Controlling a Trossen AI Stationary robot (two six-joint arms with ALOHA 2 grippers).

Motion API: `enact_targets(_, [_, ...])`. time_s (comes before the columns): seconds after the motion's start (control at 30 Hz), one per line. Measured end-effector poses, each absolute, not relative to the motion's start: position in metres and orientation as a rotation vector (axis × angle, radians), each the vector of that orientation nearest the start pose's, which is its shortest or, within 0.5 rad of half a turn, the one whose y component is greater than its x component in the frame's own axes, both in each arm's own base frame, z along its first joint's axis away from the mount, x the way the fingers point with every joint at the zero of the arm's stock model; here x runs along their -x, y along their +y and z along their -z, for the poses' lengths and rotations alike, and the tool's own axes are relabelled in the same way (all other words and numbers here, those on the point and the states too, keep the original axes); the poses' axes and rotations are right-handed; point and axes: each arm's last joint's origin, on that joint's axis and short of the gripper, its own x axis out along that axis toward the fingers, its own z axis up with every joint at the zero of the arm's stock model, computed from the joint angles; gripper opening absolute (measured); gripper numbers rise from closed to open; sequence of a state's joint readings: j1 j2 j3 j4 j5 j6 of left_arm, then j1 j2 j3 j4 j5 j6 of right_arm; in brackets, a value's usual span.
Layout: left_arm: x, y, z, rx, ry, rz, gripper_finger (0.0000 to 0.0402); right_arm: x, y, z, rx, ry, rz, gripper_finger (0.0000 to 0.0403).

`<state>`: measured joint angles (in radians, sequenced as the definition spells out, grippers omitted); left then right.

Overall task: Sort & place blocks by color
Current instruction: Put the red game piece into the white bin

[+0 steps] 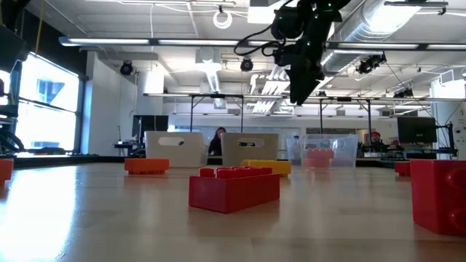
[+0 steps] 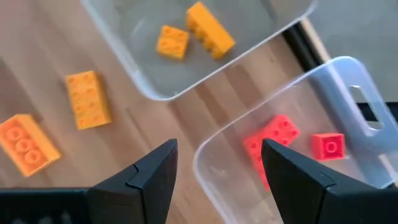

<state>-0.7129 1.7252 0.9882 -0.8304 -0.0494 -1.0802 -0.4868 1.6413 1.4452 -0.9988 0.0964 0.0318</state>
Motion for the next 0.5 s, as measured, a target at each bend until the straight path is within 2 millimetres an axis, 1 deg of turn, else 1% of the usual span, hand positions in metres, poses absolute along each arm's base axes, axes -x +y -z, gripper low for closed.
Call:
enact_targets(0.23, [-0.218, -0.188, -0.149, 0.251, 1.493, -0.214, 0.0098, -0.295, -0.123, -0.293, -0.219, 1.192, 0.458, 0.0220])
enact_targets(0.4, [-0.220, -0.189, -0.149, 0.243, 1.477, -0.180, 0.0097, -0.298, -0.099, -0.298, -0.154, 1.200, 0.372, 0.0220])
enact_targets(0.5, [-0.221, -0.188, -0.150, 0.237, 1.473, -0.171, 0.0097, -0.297, -0.089, -0.299, -0.120, 1.226, 0.331, 0.0220])
